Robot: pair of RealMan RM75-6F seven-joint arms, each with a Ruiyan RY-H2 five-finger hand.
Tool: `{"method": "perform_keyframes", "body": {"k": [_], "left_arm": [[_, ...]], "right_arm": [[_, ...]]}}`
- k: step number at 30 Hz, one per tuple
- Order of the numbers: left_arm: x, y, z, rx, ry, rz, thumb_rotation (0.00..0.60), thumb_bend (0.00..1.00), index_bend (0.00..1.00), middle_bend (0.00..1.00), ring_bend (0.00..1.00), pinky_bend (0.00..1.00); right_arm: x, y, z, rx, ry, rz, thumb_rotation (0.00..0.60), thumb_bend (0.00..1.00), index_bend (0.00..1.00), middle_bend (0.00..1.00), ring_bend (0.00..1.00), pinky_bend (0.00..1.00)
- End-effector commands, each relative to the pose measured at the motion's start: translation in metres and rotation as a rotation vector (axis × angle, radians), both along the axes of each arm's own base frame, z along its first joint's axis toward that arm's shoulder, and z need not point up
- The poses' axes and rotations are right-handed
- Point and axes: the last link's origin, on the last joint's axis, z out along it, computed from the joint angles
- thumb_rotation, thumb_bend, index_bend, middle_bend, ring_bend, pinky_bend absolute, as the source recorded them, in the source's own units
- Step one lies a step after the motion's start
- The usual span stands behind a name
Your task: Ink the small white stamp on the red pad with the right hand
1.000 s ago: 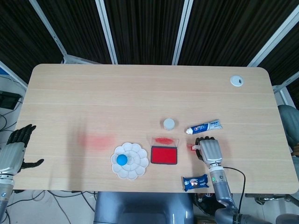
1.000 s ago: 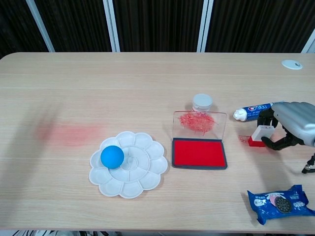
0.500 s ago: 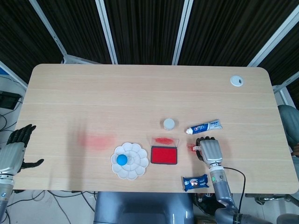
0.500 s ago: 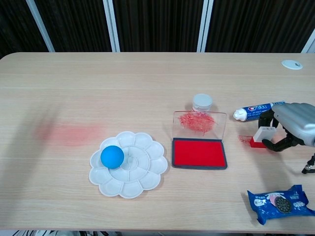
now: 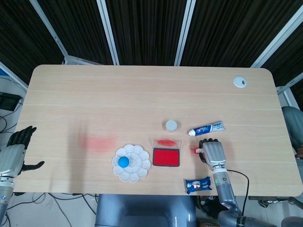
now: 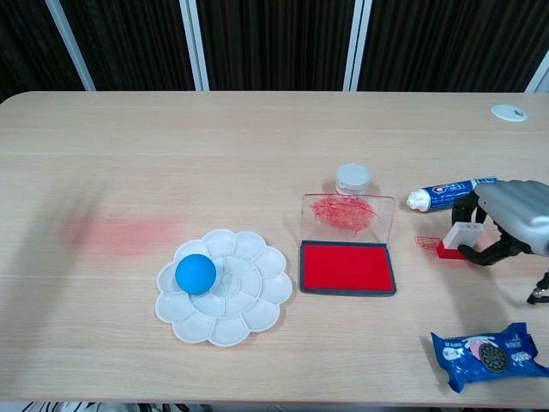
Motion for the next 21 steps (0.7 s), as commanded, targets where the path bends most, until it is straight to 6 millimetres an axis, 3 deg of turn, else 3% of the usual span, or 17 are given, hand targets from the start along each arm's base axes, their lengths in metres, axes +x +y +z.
{"method": "perform_keyframes", "body": {"k": [1,14,21], "left_arm": [[0.0,0.0,0.0,0.0,0.0,0.0,0.6,0.0,0.0,0.0,0.0,0.0],[0.0,0.0,0.0002,0.001,0.001,0.001,0.6,0.0,0.0,0.0,0.0,0.0],[0.0,0.0001,0.0002,0.002,0.001,0.0,0.6,0.0,0.0,0.0,0.0,0.0]], "right_arm": [[-0.0002,0.0,0.0001,0.001,0.001,-0.002,0.6,0.41,0.52,0.44,0.37,0.38],[0.0,0.0,0.0006,0.006,0.001,-0.008,0.6,0.4,0.37,0.42,0.37,0.38],[0.0003,0.0002,0.0014,0.007,0.002,-0.011,0.6,0.3,0.27,0.37,0.34,0.37]]}}
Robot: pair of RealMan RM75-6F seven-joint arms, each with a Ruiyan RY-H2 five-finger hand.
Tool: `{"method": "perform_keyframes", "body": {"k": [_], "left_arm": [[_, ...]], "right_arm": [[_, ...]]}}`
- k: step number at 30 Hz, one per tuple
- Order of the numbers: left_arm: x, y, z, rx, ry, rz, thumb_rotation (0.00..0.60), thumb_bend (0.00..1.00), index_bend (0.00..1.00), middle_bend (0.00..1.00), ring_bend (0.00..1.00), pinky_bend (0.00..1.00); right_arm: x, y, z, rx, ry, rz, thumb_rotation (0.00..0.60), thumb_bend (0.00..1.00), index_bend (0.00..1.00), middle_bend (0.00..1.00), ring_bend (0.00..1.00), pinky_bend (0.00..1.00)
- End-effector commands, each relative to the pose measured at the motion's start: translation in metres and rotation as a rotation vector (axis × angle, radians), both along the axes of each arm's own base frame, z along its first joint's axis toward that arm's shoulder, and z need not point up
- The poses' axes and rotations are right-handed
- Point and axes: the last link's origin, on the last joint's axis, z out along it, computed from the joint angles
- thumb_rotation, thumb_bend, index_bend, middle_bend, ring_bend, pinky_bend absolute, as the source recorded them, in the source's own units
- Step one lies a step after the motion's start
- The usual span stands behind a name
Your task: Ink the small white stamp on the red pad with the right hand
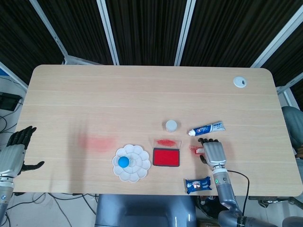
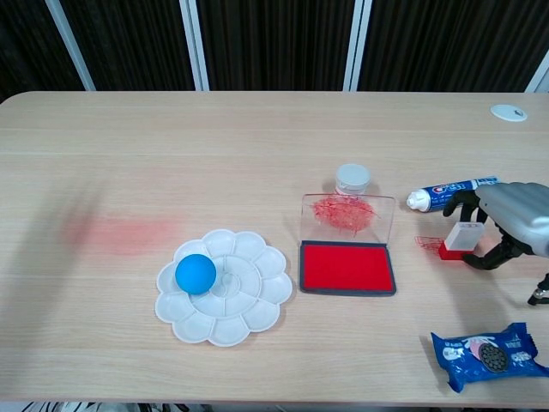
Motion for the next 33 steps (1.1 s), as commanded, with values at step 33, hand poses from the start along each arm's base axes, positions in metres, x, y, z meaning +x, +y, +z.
{"method": "perform_keyframes", "body": {"k": [33], "left_arm": [[0.003,-0.002,0.003,0.017,0.059,-0.081,0.6,0.0,0.0,0.0,0.0,0.0]], "right_arm": [[-0.011,0.065,0.154,-0.171,0.068,0.164,0.6,0.12,0.0,0.0,0.0,0.21]]}}
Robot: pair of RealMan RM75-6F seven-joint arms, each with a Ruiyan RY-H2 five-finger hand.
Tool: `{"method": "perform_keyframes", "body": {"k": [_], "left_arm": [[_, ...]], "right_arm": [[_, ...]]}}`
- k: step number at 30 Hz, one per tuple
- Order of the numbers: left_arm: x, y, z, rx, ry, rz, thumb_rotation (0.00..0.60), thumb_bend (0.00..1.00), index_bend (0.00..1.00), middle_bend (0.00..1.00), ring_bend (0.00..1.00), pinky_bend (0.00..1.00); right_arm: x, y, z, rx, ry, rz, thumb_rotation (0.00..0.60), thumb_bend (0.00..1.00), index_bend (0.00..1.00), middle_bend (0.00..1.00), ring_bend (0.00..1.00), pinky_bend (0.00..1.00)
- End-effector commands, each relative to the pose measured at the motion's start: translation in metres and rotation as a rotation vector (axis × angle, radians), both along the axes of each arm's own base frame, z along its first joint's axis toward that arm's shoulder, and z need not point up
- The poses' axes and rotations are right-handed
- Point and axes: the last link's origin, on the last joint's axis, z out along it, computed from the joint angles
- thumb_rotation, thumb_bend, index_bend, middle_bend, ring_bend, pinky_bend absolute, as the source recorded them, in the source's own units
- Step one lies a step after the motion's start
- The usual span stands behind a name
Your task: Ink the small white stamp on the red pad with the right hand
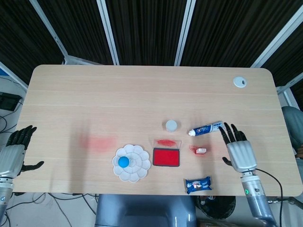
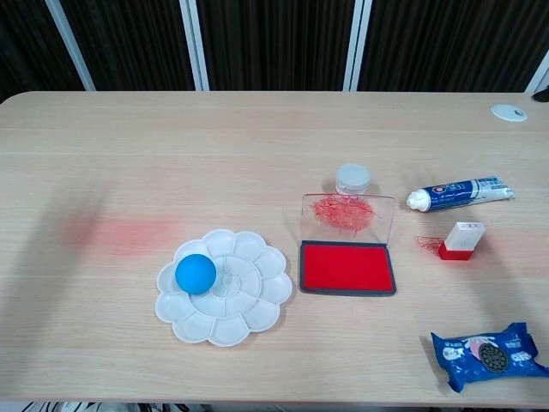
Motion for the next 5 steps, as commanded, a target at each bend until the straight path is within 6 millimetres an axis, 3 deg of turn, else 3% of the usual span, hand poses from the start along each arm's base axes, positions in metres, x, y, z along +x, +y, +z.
{"method": "perform_keyframes", "body": {"k": [1,5], "left_arm": [[0.0,0.0,0.0,0.008,0.037,-0.037,0.6,0.0,0.0,0.0,0.0,0.0],[0.001,-0.002,-0.001,0.013,0.064,-0.065,0.6,0.0,0.0,0.0,0.0,0.0]], "right_arm": [[-0.014,0.03,0.023,-0.02,-0.052,-0.018,0.6,0.11,0.0,0.0,0.0,0.2],[-0.025,0.046,0.039,-0.052,-0.046,-0.007,0.6,0.1,0.0,0.0,0.0,0.2]]}}
